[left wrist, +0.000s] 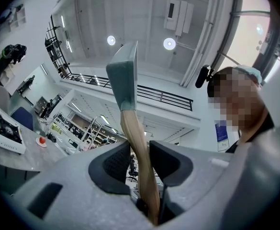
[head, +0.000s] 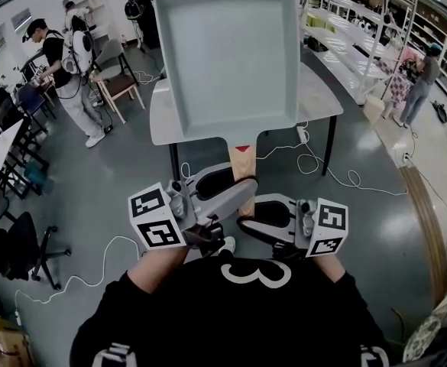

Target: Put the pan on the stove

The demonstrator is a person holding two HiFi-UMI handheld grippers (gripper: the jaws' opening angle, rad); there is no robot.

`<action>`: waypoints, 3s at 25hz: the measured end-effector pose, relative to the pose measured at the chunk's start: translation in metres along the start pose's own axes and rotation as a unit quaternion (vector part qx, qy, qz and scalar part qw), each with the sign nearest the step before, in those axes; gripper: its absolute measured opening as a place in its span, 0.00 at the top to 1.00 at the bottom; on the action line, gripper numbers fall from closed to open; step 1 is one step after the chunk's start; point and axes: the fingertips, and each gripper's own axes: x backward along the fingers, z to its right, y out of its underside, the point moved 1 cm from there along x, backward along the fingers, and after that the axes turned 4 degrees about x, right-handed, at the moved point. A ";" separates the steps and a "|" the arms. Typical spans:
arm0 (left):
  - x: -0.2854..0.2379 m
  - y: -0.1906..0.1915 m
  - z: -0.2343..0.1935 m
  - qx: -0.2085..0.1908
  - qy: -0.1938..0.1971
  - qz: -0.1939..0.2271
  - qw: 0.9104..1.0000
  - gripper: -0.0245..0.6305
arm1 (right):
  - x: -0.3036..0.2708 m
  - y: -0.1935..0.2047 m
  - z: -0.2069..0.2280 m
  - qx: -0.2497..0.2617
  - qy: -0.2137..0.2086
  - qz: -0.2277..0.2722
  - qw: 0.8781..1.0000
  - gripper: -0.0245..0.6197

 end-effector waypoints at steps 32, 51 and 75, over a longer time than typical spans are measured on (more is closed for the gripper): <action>-0.024 -0.082 -0.264 0.080 0.000 -0.007 0.997 0.76 | -0.043 -0.009 0.264 -0.063 0.056 -0.003 0.996 0.81; -0.020 -0.101 -0.342 0.098 0.010 -0.009 0.995 0.76 | -0.061 -0.001 0.339 -0.075 0.074 -0.008 0.994 0.81; -0.056 -0.096 -0.421 0.113 -0.071 0.022 0.991 0.76 | -0.026 -0.007 0.417 -0.141 0.014 -0.024 0.990 0.81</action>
